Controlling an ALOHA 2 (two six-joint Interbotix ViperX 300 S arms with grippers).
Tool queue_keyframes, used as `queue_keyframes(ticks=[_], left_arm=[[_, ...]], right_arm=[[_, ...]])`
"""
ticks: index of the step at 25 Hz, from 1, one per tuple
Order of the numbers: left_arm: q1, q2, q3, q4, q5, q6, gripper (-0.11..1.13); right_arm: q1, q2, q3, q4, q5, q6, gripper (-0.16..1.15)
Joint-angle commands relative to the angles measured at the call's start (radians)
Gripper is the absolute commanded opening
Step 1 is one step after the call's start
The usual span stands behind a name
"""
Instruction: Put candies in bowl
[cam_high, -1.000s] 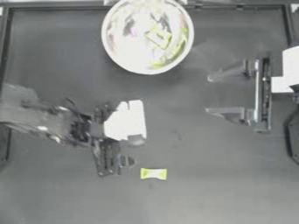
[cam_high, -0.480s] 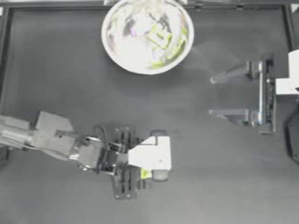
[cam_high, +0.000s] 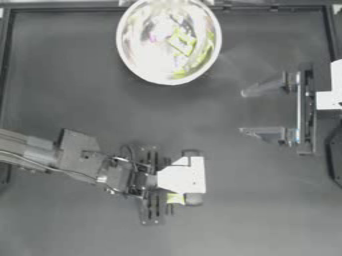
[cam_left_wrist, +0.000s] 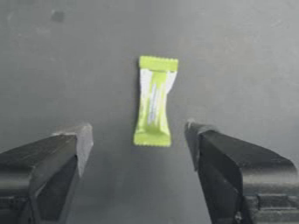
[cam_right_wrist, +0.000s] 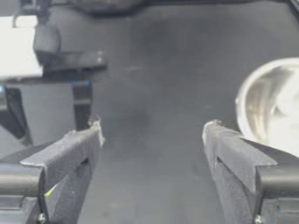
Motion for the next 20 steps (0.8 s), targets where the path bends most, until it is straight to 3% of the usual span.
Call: queue_keyframes(ticks=[1,9,20], left_arm=[[-0.002,-0.015,-0.04,-0.014,-0.009,0.015,0.97],[-0.002,0.041,-0.071,-0.051,-0.02,0.06,0.97],[0.005,0.083,-0.081,-0.051,-0.025,0.064,0.96]], right_arm=[[0.002,-0.005,-0.011,0.005,-0.011,0.002,0.98],[0.002,-0.032,0.002,0.012,-0.014,0.002,0.98],[0.017,-0.058,0.015,0.023,-0.014,0.002,0.98]])
